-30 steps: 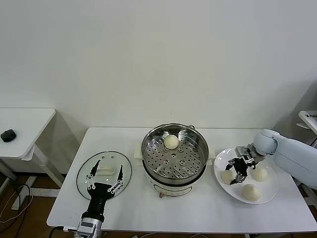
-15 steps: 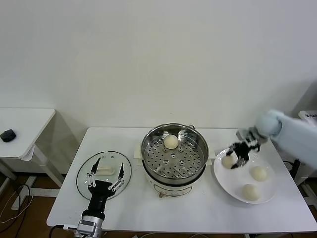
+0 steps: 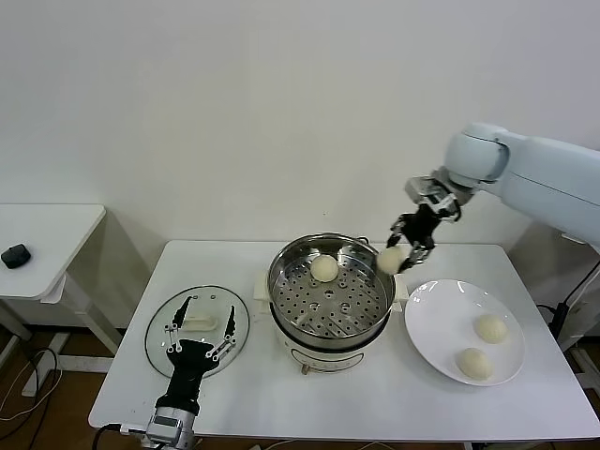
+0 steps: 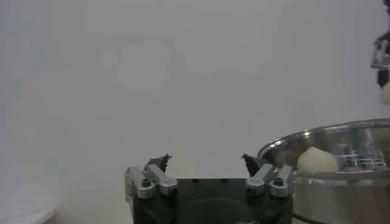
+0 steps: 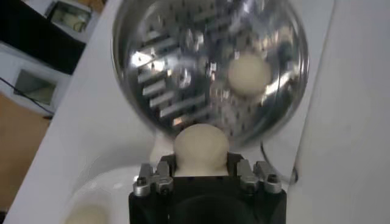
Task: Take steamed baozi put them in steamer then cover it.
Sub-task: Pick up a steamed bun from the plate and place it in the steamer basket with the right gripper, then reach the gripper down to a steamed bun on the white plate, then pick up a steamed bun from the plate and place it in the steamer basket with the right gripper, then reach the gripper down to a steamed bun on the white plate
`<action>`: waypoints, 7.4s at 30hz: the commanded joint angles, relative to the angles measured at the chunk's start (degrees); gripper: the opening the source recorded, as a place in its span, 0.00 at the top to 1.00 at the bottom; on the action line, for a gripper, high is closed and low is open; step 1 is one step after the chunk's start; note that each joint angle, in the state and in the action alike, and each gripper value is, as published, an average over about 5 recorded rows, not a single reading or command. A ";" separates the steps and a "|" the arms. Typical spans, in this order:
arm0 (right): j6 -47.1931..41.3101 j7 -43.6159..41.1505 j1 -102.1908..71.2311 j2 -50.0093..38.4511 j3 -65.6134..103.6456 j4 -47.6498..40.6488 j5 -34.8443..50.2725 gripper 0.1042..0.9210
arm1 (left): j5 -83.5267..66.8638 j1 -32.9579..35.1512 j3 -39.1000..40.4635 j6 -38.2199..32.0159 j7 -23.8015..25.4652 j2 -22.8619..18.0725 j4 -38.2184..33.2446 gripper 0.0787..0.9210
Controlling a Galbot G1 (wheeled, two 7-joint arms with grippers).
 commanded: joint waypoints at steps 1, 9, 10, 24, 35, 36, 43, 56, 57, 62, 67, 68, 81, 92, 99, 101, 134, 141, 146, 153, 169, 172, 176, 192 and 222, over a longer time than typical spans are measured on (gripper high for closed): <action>-4.98 5.06 3.70 11.24 -5.45 3.61 7.19 0.43 | -0.05 -0.77 0.56 -0.14 -0.11 -0.09 0.98 0.12; -6.56 9.08 -1.87 18.64 -4.93 -0.84 6.87 0.43 | -0.20 -1.24 0.58 -0.14 -0.24 -0.03 1.36 0.12; -6.68 9.54 -2.51 19.40 -4.83 -1.49 6.71 0.43 | -0.22 -1.24 0.57 -0.14 -0.26 -0.02 1.38 0.12; -7.74 13.35 -9.73 22.77 -3.56 -5.65 4.08 0.43 | -0.30 -1.13 0.30 -0.12 -0.41 -0.13 1.35 0.12; -7.64 13.73 -12.18 23.04 -2.57 -6.92 3.01 0.42 | -0.44 -1.23 -0.01 -0.08 -0.49 -0.06 1.57 0.12; -7.64 13.91 -12.29 23.09 -2.52 -7.01 3.07 0.41 | -0.46 -1.25 -0.02 -0.06 -0.50 -0.07 1.54 0.12; -7.57 14.89 -12.48 22.19 -1.73 -6.53 3.46 0.27 | -0.49 -1.25 -0.10 0.01 -0.53 -0.07 1.61 0.12; -5.04 7.57 -2.38 1.44 3.28 5.74 0.53 0.12 | -0.30 -0.99 0.35 0.28 -0.51 -0.22 0.95 0.12; -3.87 5.62 -1.55 -0.93 3.70 5.96 -0.82 0.12 | -0.26 -0.96 0.45 0.30 -0.51 -0.23 0.85 0.12; 3.34 -3.59 0.82 -12.46 5.01 4.17 -8.16 0.12 | -0.12 -0.65 0.83 0.29 -0.48 -0.12 0.56 0.12; 9.01 -8.78 -3.26 -20.31 7.60 0.62 -15.52 0.12 | -0.05 -0.34 1.07 0.21 -0.44 0.02 0.49 0.12; 10.04 -9.38 -5.14 -21.70 8.74 -0.17 -17.06 0.12 | -0.04 -0.29 1.10 0.21 -0.44 0.03 0.42 0.12; 15.98 -10.32 -40.65 -28.55 31.26 -5.62 -30.38 0.12 | -0.03 0.02 0.73 0.52 -0.46 0.16 0.20 0.12; 14.20 -4.22 -46.83 -26.85 32.80 -6.49 -32.21 0.12 | -0.04 -0.25 0.94 0.86 -0.55 -0.02 0.19 0.12; 13.65 -2.83 -47.94 -24.36 33.20 -8.37 -32.21 0.12 | -0.05 -0.09 0.49 0.75 -0.60 -0.06 0.30 0.12; 13.56 -2.73 -48.25 -23.91 33.41 -8.59 -32.27 0.12 | -0.06 -0.03 0.35 0.72 -0.61 -0.05 0.33 0.12; 14.07 -3.67 -38.30 -23.47 29.54 -5.53 -28.99 0.38 | -0.10 -0.47 0.17 0.95 -0.68 -0.02 0.28 0.12; 22.80 -5.14 -10.00 -18.08 13.87 -0.53 -21.54 0.37 | -0.09 -0.75 0.66 1.14 -0.69 -0.02 0.14 0.12; 30.67 -5.08 1.40 -10.56 8.71 3.07 -17.73 0.36 | -0.09 -0.45 0.61 1.01 -0.72 -0.02 -0.11 0.12; 38.23 -2.35 2.39 -2.54 10.07 9.14 -20.20 0.36 | -0.15 -0.19 0.25 0.75 -0.76 0.09 -0.34 0.12; 53.74 -2.46 -13.88 2.62 15.08 12.94 -38.30 0.36 | -0.34 -0.23 -0.18 0.49 -0.81 0.12 -0.07 0.12; 55.02 -2.54 -16.18 3.33 16.18 12.33 -40.53 0.36 | -0.34 -0.21 -0.21 0.45 -0.81 0.02 0.01 0.12; 56.05 -2.83 -18.27 4.36 17.19 11.55 -42.44 0.36 | -0.35 -0.17 -0.30 0.34 -0.81 -0.11 0.13 0.12; 56.50 -3.76 -21.50 6.49 17.83 10.34 -45.56 0.35 | -0.41 -0.30 -0.40 0.19 -0.96 -0.15 0.64 0.12; 35.27 -5.79 -15.57 -9.84 27.55 6.35 -31.15 0.12 | -0.42 -0.51 -0.15 0.19 -1.02 -0.14 0.77 0.12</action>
